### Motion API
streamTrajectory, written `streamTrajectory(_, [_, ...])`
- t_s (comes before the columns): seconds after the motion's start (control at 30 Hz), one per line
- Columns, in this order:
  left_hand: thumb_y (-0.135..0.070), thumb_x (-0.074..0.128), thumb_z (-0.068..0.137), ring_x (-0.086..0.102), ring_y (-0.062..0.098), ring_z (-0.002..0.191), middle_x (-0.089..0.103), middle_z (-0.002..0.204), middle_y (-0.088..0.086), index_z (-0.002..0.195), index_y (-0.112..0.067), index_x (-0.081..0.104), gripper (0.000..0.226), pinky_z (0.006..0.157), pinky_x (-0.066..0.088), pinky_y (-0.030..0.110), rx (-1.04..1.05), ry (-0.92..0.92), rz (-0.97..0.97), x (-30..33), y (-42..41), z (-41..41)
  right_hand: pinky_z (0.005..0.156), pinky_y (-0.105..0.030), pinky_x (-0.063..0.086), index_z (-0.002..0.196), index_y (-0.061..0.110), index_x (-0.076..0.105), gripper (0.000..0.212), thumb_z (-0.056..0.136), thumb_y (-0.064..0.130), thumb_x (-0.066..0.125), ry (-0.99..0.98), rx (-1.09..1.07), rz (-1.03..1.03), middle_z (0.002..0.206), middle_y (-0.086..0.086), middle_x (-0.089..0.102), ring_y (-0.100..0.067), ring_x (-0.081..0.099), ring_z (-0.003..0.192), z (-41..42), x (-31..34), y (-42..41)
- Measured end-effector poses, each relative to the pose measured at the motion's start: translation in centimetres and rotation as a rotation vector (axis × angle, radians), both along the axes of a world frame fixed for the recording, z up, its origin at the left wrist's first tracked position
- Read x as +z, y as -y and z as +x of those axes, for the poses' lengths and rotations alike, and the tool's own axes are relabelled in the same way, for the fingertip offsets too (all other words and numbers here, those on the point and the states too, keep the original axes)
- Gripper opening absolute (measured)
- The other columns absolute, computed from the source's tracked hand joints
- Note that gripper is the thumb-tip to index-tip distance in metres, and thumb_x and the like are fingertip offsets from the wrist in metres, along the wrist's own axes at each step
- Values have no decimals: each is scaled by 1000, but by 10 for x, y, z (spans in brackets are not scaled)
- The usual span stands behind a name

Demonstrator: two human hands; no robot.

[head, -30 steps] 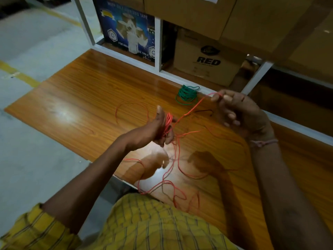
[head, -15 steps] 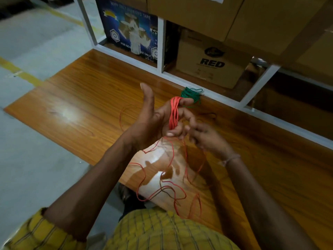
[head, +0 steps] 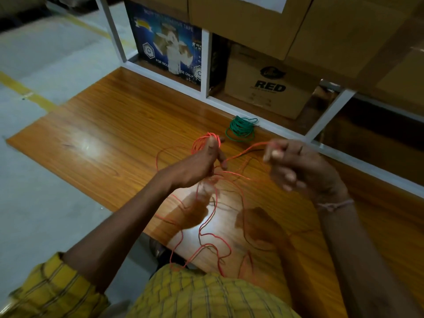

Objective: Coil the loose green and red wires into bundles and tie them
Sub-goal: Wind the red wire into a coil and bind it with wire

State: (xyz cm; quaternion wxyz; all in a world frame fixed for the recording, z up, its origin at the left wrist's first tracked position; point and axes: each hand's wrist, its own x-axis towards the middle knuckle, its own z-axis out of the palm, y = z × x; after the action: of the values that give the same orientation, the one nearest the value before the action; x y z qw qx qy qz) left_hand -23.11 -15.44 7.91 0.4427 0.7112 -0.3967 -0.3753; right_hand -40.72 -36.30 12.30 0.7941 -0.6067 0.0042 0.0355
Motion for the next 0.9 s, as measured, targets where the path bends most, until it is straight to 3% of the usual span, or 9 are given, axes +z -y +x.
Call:
streamTrajectory(0.1, [-107, 10, 63, 51, 14, 70, 63, 106, 17, 146, -22, 47, 124, 63, 46, 23, -30, -178, -40, 6, -3, -7, 41, -26, 25, 102, 5, 68, 24, 106, 24, 54, 74, -216, 92, 53, 5, 40, -11, 17, 40, 15, -4, 13])
streamTrajectory(0.2, [-101, 4, 70, 48, 17, 72, 63, 110, 21, 148, -27, 48, 117, 64, 43, 27, -120, -152, -15, 15, -7, -13, 44, -26, 19, 105, 6, 68, 33, 112, 19, 38, 64, -364, 76, 56, 6, 37, -7, 18, 43, 33, -7, 18])
streamTrajectory(0.33, [-105, -3, 65, 45, 13, 65, 48, 77, 9, 144, -47, 51, 111, 68, 41, 34, -116, -20, 69, 26, -12, -14, 43, -27, 12, 112, 4, 68, 35, 113, 22, 38, 10, -410, -80, 57, 5, 36, -5, 22, 43, 42, -6, 27])
streamTrajectory(0.6, [-85, -7, 79, 35, 17, 59, 48, 65, -6, 150, -18, 53, 114, 74, 42, 39, -303, -306, -6, 37, -20, -26, 48, -17, 31, 112, 4, 74, 33, 110, 29, 53, -43, -555, -613, 62, 7, 47, -2, 38, 51, 57, -24, 29])
streamTrajectory(0.67, [-87, -6, 77, 28, 22, 57, 61, 83, 9, 154, -9, 46, 121, 71, 46, 32, -336, -441, -100, 38, -17, -29, 65, -24, 49, 100, 7, 77, 28, 106, 29, 62, -40, -572, -684, 74, 11, 69, -3, 63, 67, 65, -35, 24])
streamTrajectory(0.7, [-87, -9, 77, 27, 22, 56, 68, 107, 17, 157, -5, 40, 124, 69, 47, 30, -343, -514, -151, 40, -15, -30, 76, -34, 56, 97, 6, 77, 28, 104, 30, 65, -57, -564, -681, 86, 4, 77, -11, 73, 84, 67, -41, 20])
streamTrajectory(0.77, [-82, -18, 77, 35, 17, 56, 54, 149, 27, 161, -2, 30, 126, 70, 49, 30, -353, -635, -246, 45, -8, -28, 88, -43, 61, 105, 3, 75, 31, 104, 32, 64, -123, -482, -604, 100, -11, 78, -24, 75, 99, 64, -52, 6])
streamTrajectory(0.83, [-84, -20, 76, 52, 16, 64, 45, 162, 23, 164, -4, 25, 127, 76, 51, 36, -341, -717, -329, 48, -3, -21, 68, -25, 55, 112, 8, 74, 26, 107, 29, 58, -192, -383, -576, 90, -7, 74, -8, 69, 79, 56, -63, -15])
streamTrajectory(0.9, [-87, -16, 75, 66, 26, 86, 46, 164, 16, 166, -8, 21, 127, 85, 54, 42, -282, -771, -384, 45, 1, -12, 55, -25, 42, 109, 12, 73, 26, 108, 32, 57, -242, -269, -620, 79, -9, 65, -4, 56, 62, 48, -75, -38])
